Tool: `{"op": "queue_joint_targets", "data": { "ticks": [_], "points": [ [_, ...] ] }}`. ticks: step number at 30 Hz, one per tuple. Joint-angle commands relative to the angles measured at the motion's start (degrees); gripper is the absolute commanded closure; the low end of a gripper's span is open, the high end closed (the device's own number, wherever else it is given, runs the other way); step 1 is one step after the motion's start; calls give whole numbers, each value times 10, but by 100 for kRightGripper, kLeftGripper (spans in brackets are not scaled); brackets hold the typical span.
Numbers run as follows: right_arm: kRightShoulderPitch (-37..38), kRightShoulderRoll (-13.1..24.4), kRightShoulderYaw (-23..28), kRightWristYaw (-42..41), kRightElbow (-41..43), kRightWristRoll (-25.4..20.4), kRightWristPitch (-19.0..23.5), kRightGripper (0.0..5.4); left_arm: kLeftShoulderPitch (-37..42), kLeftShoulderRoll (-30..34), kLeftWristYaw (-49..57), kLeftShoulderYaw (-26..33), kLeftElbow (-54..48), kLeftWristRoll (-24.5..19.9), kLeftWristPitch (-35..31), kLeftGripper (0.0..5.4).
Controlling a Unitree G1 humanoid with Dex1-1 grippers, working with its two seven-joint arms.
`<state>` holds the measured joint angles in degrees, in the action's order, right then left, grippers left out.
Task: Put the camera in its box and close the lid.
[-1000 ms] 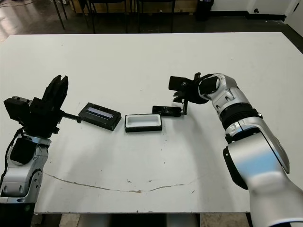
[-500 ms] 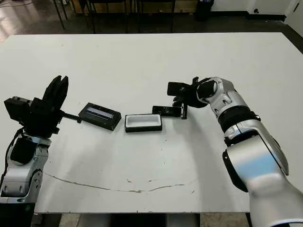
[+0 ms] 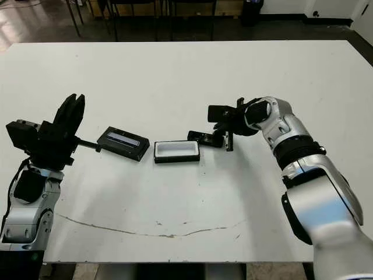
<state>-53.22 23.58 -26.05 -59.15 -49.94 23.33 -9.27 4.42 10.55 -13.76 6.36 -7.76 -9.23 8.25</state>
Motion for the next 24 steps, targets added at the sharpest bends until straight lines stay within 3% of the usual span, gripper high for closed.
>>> {"op": "queue_joint_targets", "data": {
  "ticks": [1, 17, 24],
  "points": [
    [29, 10, -10, -17, 9, 3, 5, 540, -3, 0, 3, -1, 14, 6, 0, 539],
    [37, 22, -19, -26, 30, 4, -9, 540, 0, -3, 3, -2, 21, 4, 7, 539],
    [37, 18, -17, -45, 29, -5, 8, 540, 0, -4, 3, -1, 23, 2, 7, 539]
  ]
}}
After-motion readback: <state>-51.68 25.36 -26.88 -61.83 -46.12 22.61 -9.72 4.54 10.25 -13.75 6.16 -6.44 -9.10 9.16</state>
